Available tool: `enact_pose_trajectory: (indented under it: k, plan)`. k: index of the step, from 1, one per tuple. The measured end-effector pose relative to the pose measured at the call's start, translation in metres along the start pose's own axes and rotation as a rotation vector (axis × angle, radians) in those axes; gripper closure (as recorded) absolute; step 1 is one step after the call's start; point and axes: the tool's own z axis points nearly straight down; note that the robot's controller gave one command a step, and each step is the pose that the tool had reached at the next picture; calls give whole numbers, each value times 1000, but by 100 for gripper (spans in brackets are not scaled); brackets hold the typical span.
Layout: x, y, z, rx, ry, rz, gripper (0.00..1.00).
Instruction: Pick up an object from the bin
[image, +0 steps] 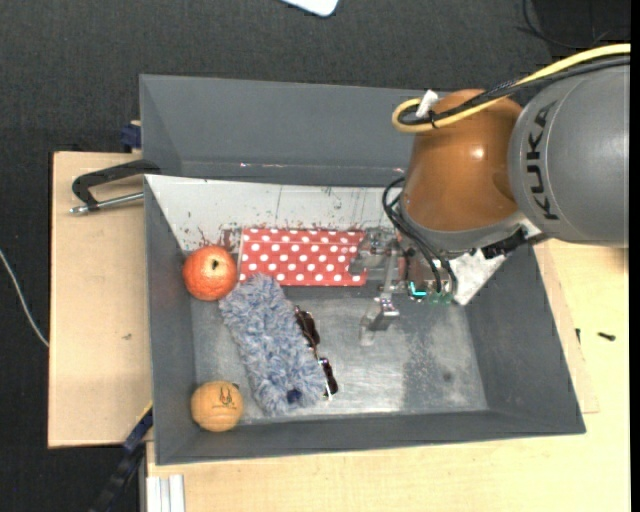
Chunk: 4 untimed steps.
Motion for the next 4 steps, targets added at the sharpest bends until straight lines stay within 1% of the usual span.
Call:
enact_pose_trajectory:
  k: [1, 2, 3, 4]
  plan:
    - [-2, 0, -4, 0, -8, 1, 0]
    - [4, 48, 60, 0, -3, -367, 0]
    - [4, 77, 57, 1, -12, -606, 0]
    - [20, 98, 57, 3, -7, -875, 0]
